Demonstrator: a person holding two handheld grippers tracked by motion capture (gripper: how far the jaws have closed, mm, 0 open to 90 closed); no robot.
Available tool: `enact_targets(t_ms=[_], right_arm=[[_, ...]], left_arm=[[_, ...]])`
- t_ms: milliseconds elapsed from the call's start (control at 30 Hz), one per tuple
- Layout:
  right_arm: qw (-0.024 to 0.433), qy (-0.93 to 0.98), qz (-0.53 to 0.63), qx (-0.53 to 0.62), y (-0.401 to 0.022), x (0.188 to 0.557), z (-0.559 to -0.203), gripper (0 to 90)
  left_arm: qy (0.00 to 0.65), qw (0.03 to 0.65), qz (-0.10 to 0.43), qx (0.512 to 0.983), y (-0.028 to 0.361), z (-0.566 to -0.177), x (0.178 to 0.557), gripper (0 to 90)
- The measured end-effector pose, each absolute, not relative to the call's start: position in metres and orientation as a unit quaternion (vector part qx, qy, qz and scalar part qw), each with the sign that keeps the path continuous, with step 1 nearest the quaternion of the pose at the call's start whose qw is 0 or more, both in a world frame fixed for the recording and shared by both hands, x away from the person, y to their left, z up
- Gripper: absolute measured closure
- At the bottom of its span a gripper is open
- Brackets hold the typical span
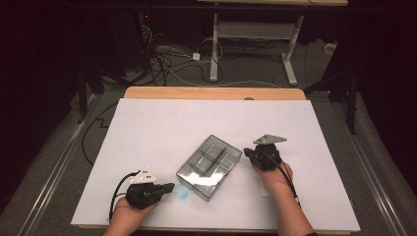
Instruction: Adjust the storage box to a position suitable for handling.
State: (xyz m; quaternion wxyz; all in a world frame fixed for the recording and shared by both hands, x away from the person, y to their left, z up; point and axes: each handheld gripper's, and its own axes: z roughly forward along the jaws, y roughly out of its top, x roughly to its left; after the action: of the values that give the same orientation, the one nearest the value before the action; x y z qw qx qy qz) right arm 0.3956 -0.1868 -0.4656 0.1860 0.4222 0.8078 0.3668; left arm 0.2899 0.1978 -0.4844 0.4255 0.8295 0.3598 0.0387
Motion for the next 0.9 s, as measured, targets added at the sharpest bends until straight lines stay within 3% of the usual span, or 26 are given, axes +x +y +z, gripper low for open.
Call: enact_targets(t_ms=[633,900], right_arm=[[0.176,0.826,0.365,0.393,-0.175,0.387,-0.469,90.0],[0.172,0.834,0.374,0.367,-0.163,0.354,-0.469,90.0]], left_arm=[[0.366,0.421,0.043,0.829,0.202,-0.486,0.291,87.6],[0.410,0.412,0.059,0.811,0.231,-0.488,0.292,87.6]])
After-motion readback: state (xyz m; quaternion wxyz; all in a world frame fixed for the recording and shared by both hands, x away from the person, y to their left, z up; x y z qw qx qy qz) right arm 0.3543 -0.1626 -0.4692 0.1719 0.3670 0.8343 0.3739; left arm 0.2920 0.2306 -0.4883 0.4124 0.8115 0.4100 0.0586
